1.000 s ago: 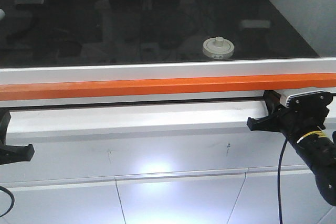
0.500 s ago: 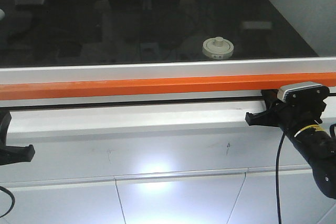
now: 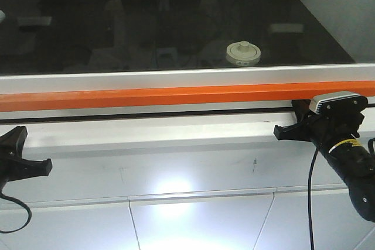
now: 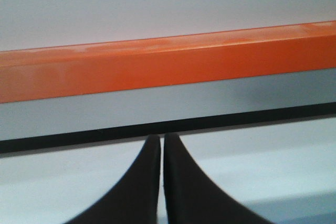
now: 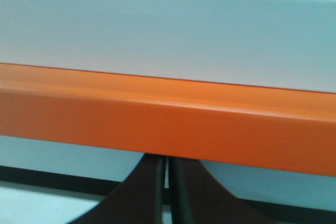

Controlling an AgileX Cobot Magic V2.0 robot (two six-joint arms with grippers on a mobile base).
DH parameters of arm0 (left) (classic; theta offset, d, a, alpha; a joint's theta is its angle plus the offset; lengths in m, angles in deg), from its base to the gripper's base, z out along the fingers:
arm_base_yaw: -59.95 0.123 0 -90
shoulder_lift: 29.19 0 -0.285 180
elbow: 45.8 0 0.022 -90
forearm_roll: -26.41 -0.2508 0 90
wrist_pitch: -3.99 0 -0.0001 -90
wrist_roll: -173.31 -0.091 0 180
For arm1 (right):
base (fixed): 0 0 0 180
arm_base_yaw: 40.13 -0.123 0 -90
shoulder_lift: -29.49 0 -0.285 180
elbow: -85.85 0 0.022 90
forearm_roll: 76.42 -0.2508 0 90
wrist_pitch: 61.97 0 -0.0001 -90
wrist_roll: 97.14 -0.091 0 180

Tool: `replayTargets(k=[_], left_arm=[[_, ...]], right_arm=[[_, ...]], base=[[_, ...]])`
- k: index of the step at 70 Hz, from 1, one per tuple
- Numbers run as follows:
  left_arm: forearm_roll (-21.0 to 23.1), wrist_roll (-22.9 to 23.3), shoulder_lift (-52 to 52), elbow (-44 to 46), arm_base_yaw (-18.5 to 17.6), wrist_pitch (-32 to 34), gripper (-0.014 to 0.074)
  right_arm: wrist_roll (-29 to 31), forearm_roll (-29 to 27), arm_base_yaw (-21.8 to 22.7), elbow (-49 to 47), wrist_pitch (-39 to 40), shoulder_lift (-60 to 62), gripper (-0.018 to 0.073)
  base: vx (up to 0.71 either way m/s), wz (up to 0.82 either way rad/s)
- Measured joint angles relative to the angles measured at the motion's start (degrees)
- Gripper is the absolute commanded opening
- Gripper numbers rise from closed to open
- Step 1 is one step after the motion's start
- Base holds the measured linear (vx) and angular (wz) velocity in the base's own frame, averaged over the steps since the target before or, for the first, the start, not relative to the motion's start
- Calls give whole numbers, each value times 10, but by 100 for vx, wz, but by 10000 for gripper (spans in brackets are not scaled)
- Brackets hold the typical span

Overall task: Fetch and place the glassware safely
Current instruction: 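Raise both grippers up to the orange sash handle bar, then push the orange handle bar upward with both grippers to open the sash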

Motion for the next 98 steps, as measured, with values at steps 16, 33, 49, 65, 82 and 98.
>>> replayTargets(k=[16, 33, 49, 65, 82, 98], left_arm=[[0, 0, 63, 33, 0, 23, 0], [9, 0, 94, 55, 0, 42, 0], [12, -11, 104, 76, 0, 50, 0], [12, -15, 123, 95, 0, 50, 0], [12, -13, 125, 97, 0, 50, 0], [12, -3, 125, 98, 0, 50, 0]], right_arm=[[0, 0, 0, 0, 1, 0, -1], [0, 1, 0, 0, 1, 0, -1], [0, 1, 0, 0, 1, 0, -1], [0, 2, 0, 0, 1, 0, -1], [0, 3, 0, 0, 1, 0, -1], [0, 3, 0, 0, 1, 0, -1]], base=[[0, 0], [0, 0], [0, 0], [0, 0], [0, 0], [0, 0]])
